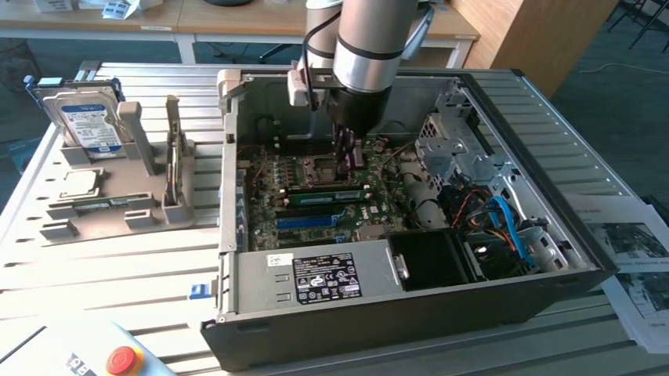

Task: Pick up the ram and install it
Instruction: 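Press down the ram until it locks into place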

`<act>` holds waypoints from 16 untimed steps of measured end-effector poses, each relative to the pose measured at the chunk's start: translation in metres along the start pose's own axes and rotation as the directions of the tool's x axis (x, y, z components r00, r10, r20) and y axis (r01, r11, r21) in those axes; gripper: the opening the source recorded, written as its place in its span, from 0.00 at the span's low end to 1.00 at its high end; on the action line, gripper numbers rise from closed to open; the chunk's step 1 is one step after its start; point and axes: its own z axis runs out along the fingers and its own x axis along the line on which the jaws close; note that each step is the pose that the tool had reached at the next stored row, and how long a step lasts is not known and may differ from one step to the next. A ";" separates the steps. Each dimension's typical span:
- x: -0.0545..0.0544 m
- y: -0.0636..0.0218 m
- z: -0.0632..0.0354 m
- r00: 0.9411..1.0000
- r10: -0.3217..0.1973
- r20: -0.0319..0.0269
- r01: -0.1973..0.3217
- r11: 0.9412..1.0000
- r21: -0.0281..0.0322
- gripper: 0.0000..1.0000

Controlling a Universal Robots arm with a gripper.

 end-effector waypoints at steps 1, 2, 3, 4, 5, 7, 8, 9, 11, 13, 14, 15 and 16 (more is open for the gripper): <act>0.000 -0.0009 0.0000 1.000 0.000 0.000 0.000 1.000 -0.001 0.10; 0.000 -0.0015 -0.0001 1.000 0.000 0.000 0.000 1.000 -0.001 0.10; 0.000 -0.0021 -0.0001 1.000 0.000 0.000 0.000 1.000 -0.001 0.10; 0.000 -0.0022 -0.0001 1.000 0.000 0.000 0.000 1.000 -0.001 0.10; 0.000 -0.0022 -0.0001 1.000 0.000 0.000 0.000 1.000 -0.002 0.10; 0.000 -0.0022 -0.0001 1.000 0.000 0.000 0.000 1.000 -0.002 0.10; 0.000 -0.0022 -0.0001 1.000 0.000 0.000 0.000 1.000 -0.001 0.10; 0.000 -0.0022 -0.0001 1.000 0.000 0.000 0.000 1.000 -0.002 0.10; 0.000 -0.0022 -0.0012 1.000 0.000 0.000 0.000 1.000 -0.003 0.10; 0.000 -0.0021 -0.0042 1.000 0.000 0.000 0.000 1.000 -0.004 0.10; 0.000 -0.0021 -0.0061 1.000 0.000 0.000 0.000 1.000 -0.004 0.10; 0.000 -0.0020 -0.0082 1.000 0.000 0.000 0.000 1.000 -0.004 0.10; 0.000 -0.0020 -0.0109 1.000 0.000 0.000 0.000 1.000 -0.004 0.10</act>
